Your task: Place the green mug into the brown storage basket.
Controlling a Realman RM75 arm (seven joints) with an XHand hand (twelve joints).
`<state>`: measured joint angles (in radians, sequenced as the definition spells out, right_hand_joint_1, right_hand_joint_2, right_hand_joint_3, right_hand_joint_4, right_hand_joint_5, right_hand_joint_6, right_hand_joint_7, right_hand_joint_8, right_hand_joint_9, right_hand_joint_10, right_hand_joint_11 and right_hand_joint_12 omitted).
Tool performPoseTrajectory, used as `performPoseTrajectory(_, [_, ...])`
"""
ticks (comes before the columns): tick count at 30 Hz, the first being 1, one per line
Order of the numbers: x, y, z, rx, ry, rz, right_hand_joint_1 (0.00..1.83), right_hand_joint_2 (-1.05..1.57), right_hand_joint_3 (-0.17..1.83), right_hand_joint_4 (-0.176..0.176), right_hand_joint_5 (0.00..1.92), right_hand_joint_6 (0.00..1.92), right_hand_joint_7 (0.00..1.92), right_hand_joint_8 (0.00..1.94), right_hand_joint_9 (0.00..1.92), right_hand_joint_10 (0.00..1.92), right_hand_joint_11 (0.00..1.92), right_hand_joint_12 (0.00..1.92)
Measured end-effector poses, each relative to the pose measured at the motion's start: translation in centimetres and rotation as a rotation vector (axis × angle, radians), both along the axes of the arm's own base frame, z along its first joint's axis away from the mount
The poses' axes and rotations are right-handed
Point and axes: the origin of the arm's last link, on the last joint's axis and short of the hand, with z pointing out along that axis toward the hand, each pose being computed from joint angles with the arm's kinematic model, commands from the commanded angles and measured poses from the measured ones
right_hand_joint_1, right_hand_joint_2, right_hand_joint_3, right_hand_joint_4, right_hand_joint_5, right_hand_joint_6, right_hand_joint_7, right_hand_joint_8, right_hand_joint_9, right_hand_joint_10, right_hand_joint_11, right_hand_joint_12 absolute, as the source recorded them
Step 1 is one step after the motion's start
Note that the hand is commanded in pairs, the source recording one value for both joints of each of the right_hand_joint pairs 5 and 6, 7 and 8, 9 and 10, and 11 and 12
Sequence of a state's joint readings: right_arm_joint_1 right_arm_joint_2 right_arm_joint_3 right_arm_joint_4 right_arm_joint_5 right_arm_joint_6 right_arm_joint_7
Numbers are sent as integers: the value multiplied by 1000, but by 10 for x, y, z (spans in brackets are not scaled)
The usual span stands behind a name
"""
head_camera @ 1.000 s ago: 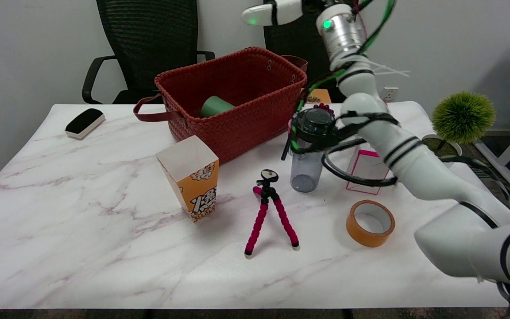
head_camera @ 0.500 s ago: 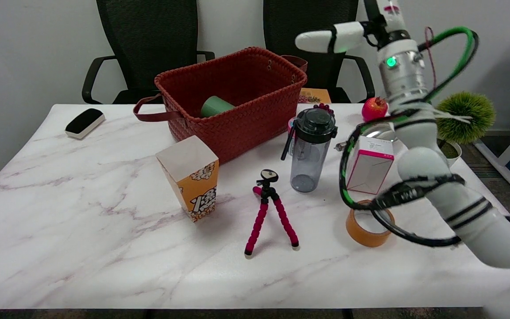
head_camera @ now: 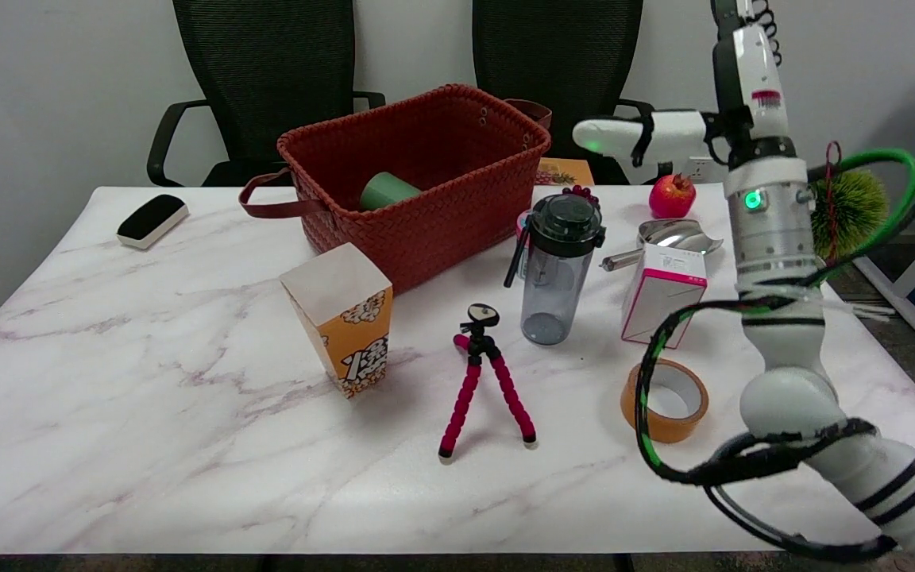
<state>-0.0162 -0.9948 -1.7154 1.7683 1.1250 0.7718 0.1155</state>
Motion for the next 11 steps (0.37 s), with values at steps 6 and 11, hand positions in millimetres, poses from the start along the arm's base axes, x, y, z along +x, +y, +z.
performPoseTrajectory(6, [-14, 18, -8, 3, -33, 1, 910, 27, 254, 0, 0, 0, 0, 0, 0, 0, 0, 0])
performPoseTrajectory(11, [-25, 29, -14, 14, -63, -17, 912, 18, 266, 0, 0, 0, 0, 0, 0, 0, 0, 0])
